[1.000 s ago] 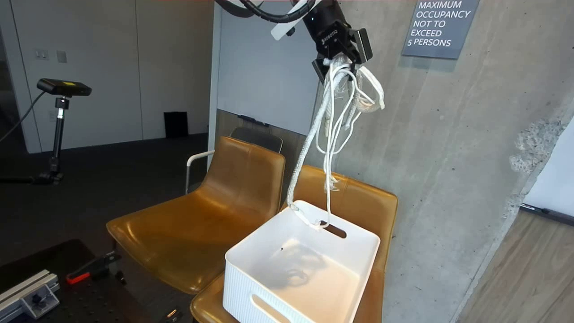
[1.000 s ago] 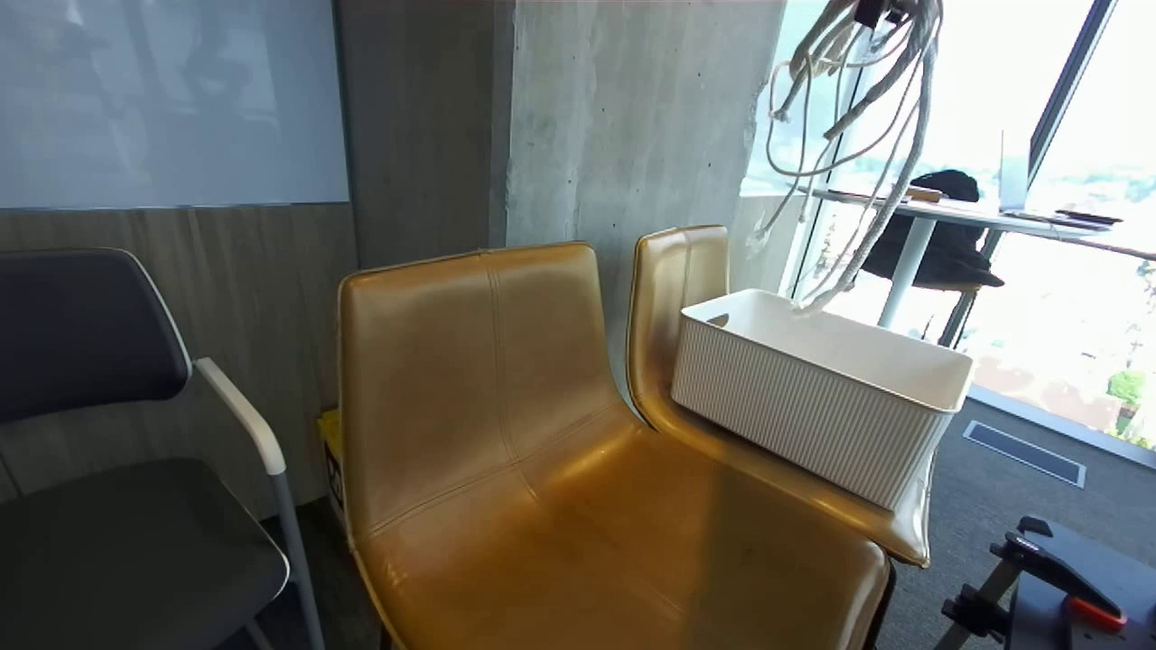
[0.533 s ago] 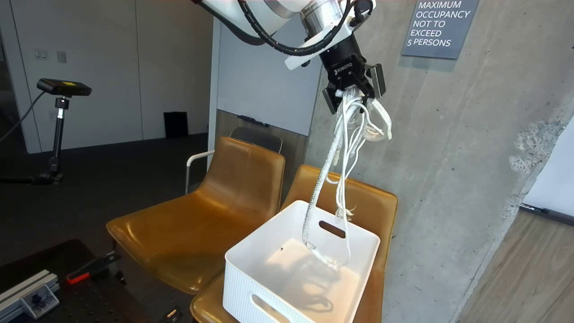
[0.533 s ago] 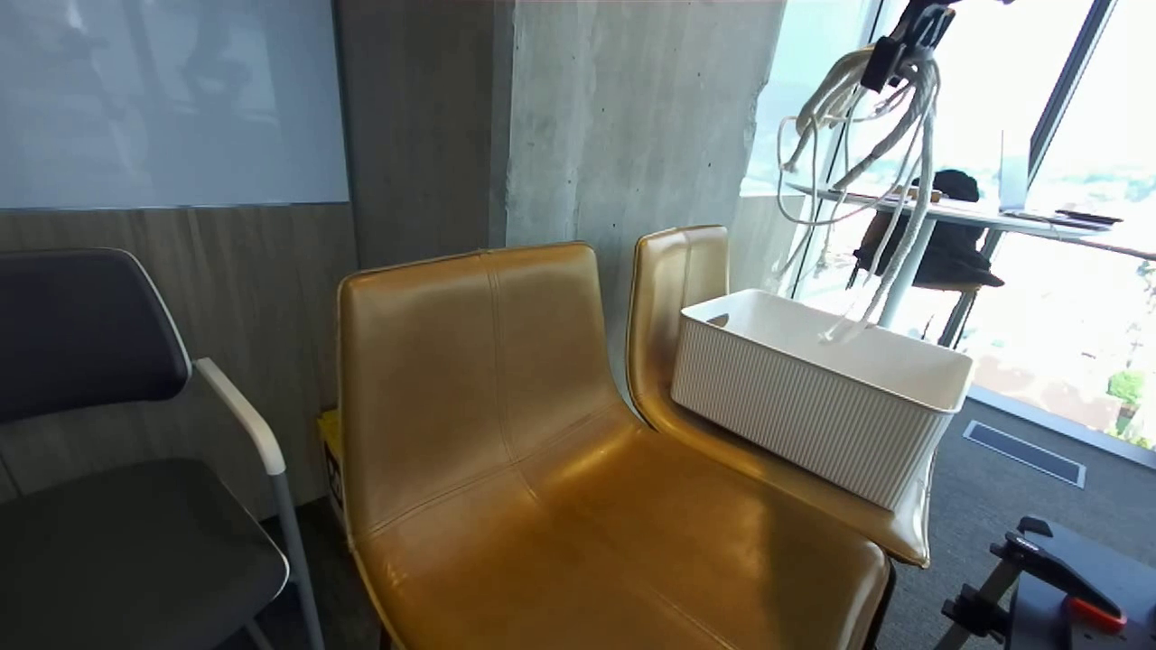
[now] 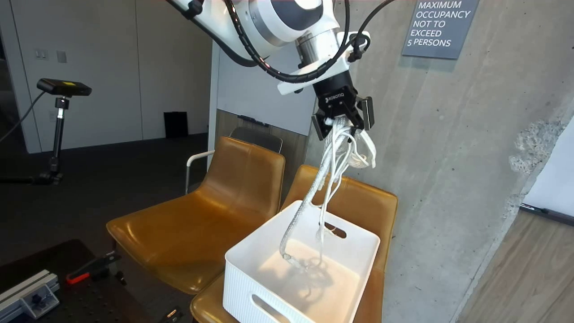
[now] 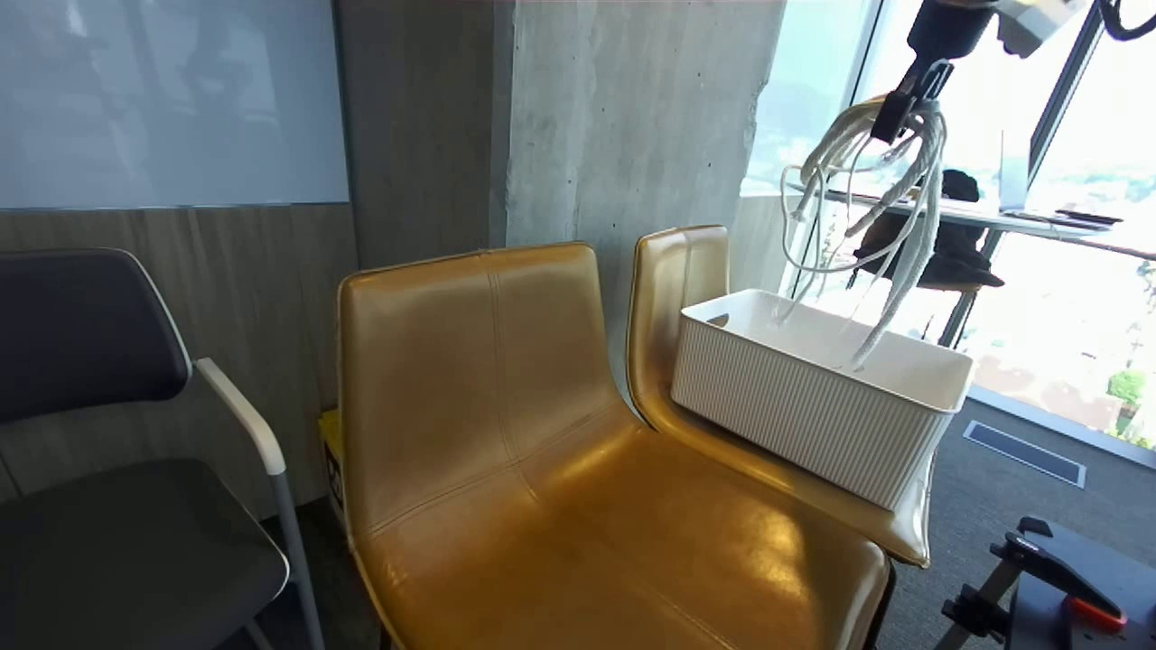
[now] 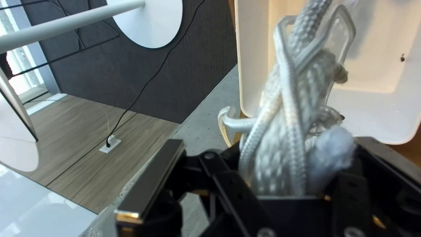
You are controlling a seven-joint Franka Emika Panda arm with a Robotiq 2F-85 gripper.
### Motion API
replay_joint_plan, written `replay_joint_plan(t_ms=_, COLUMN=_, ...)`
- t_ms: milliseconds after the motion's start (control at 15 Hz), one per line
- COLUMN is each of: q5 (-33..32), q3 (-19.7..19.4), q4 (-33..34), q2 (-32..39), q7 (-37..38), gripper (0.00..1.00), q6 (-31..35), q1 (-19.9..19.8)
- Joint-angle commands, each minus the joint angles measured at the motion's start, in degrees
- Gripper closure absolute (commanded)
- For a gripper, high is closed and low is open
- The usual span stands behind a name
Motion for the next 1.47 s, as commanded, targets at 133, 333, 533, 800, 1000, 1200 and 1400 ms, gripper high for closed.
replay_joint_plan(t_ms=133, q5=2.94, q3=-0.08, q4=-7.48, q2=-2.06, q7=-4.94, gripper=1.00, q6=3.53, q1=-0.49)
replay_joint_plan(t_ms=333, q5=3.92, q3=-0.16, q4=-8.55, q2=-1.44, q7=-6.68, gripper=1.00, q6=3.72, q1=-0.66)
replay_joint_plan(t_ms=533, q5=4.12, q3=-0.47, q4=-7.35, q2=-0.55, q7=-7.89, gripper=0.74, q6=3.54, q1=-1.00)
replay_joint_plan(t_ms=800, q5=6.18, q3=-0.18, q4=-6.69, q2=0.06, q7=-8.99, gripper=0.45, q6=3.42, q1=-1.19)
replay_joint_plan(t_ms=1000, q5=7.40, q3=0.05, q4=-6.44, q2=0.98, q7=-9.43, gripper=0.24, q6=3.80, q1=-1.16)
replay_joint_plan(t_ms=1200, q5=9.15, q3=0.47, q4=-6.73, q2=2.04, q7=-9.73, gripper=0.03, q6=4.42, q1=-1.07)
replay_joint_plan(t_ms=1400, q5=10.21, q3=0.80, q4=-7.35, q2=3.80, q7=-11.08, gripper=0.00, q6=6.30, q1=-1.45)
